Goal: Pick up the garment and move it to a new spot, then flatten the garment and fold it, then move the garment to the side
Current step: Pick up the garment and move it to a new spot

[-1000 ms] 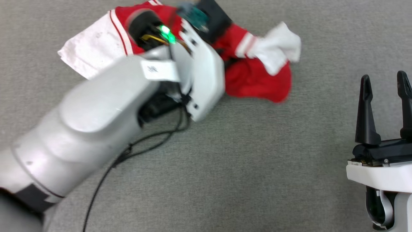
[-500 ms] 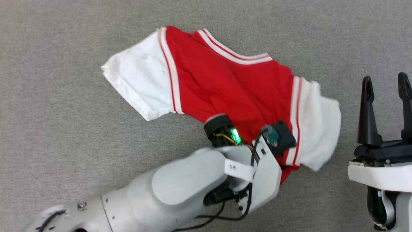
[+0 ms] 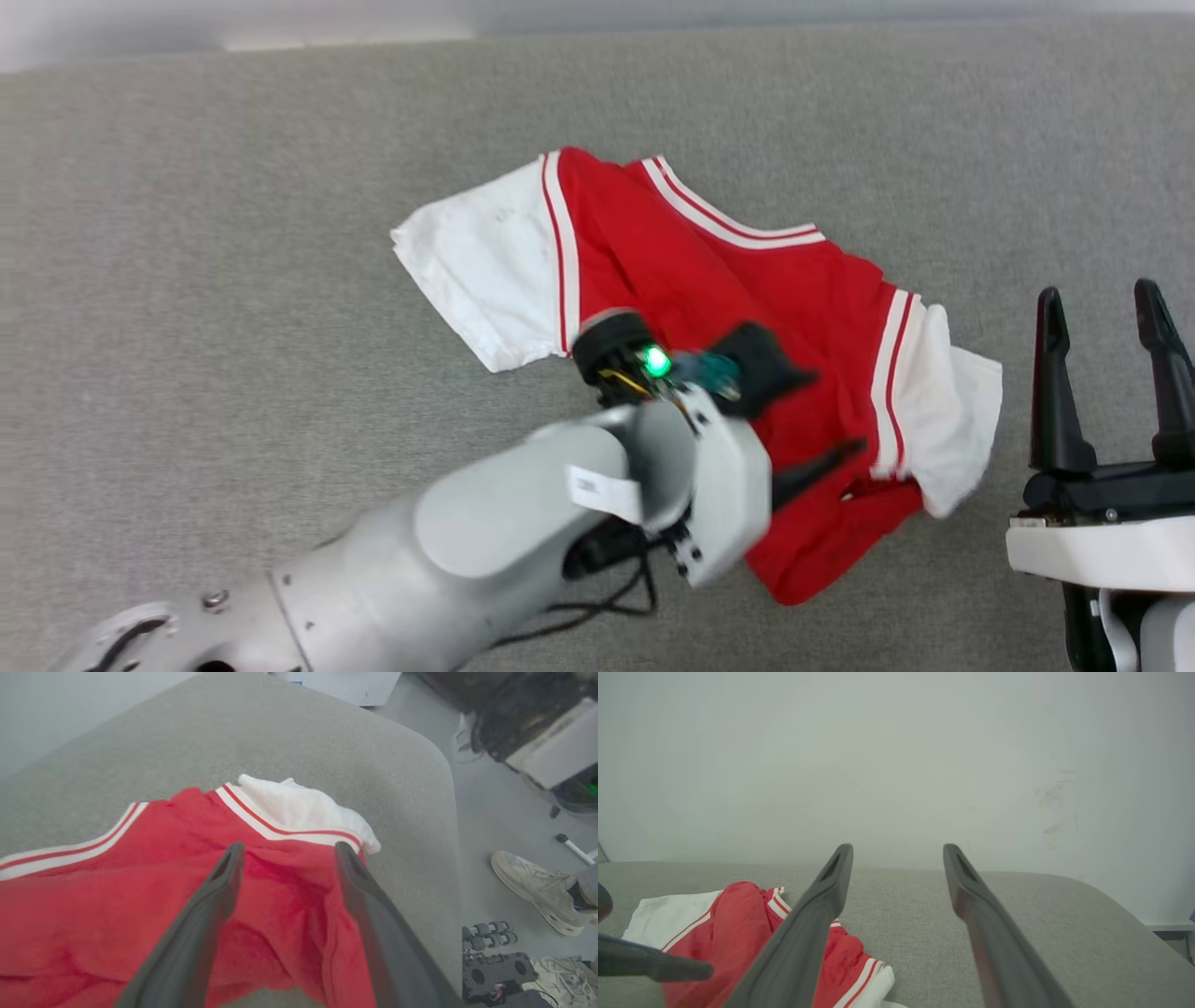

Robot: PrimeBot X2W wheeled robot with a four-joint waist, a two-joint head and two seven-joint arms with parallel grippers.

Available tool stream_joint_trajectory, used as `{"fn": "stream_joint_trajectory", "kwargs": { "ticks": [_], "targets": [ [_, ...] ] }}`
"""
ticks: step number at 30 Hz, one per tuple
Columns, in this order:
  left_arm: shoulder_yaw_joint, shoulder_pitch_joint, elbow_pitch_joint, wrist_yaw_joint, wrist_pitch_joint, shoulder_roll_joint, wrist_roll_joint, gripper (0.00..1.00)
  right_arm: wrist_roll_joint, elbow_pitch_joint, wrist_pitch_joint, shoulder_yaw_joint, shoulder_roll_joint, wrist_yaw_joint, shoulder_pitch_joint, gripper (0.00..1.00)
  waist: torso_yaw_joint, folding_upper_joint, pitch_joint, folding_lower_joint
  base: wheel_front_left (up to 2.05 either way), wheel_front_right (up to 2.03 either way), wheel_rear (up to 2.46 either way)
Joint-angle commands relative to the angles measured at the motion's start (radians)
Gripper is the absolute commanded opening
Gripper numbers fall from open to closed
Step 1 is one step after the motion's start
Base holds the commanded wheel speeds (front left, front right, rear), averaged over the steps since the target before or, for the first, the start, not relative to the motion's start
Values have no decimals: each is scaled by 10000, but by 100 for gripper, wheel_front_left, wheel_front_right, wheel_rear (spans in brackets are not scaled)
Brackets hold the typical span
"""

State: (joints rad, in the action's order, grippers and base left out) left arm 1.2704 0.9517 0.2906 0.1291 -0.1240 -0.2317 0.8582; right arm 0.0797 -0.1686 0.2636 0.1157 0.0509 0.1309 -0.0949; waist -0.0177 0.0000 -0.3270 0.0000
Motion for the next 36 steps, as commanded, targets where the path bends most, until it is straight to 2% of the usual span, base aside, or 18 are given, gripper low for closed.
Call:
{"fn": "stream_joint_trajectory", "kwargs": {
  "ticks": [1, 3, 6, 9, 12, 15, 18, 22, 28, 36],
  "targets": [
    [-240, -95, 65, -19, 382, -114, 37, 100, -9, 26, 17, 35, -11, -3, 141, 100, 231, 0, 418, 0, 0, 0, 0],
    [-484, -283, 166, -148, 975, -296, -2, 100, -25, 64, 17, 86, -13, -3, 289, 100, 321, 0, 659, 0, 0, 0, 0],
    [-980, -557, 150, -580, 1883, -620, -47, 100, -29, 103, 17, 115, -13, -3, 480, 100, 398, 0, 948, 0, 0, 0, 0],
    [-1464, -929, 121, -1244, 2867, -1030, -234, 100, -33, 130, 17, 163, -13, -3, 638, 100, 463, 0, 1183, 0, 0, 0, 0],
    [-1934, -1350, 127, -2095, 3590, -1411, -613, 100, -40, 128, 17, 202, -13, -3, 795, 100, 511, 0, 1350, 0, 0, 0, 0],
    [-2664, -1961, -61, -2912, 3856, -1621, -946, 100, -66, 144, 17, 255, -13, -3, 920, 100, 565, 0, 1471, 0, 0, 0, 0],
    [-3835, -2680, -681, -3691, 3903, -1804, -1815, 100, -98, 175, 17, 292, -11, -3, 986, 100, 609, 0, 1556, 0, 0, 0, 0],
    [-5358, -4101, -1473, -4342, 3889, -1835, -3057, 100, -97, 234, 17, 330, -13, -3, 1087, 100, 650, 0, 1710, 0, 0, 0, 0],
    [-7408, -6117, -2267, -4647, 3893, -1451, -4446, 100, -92, 333, 17, 351, -13, -3, 1193, 100, 675, 0, 1910, 0, 0, 0, 0],
    [-9288, -7937, -2772, -4226, 3894, -575, -6063, 100, 122, 578, 17, 423, -13, -3, 1400, 100, 683, 0, 2112, 0, 0, 0, 0]
  ]
}}
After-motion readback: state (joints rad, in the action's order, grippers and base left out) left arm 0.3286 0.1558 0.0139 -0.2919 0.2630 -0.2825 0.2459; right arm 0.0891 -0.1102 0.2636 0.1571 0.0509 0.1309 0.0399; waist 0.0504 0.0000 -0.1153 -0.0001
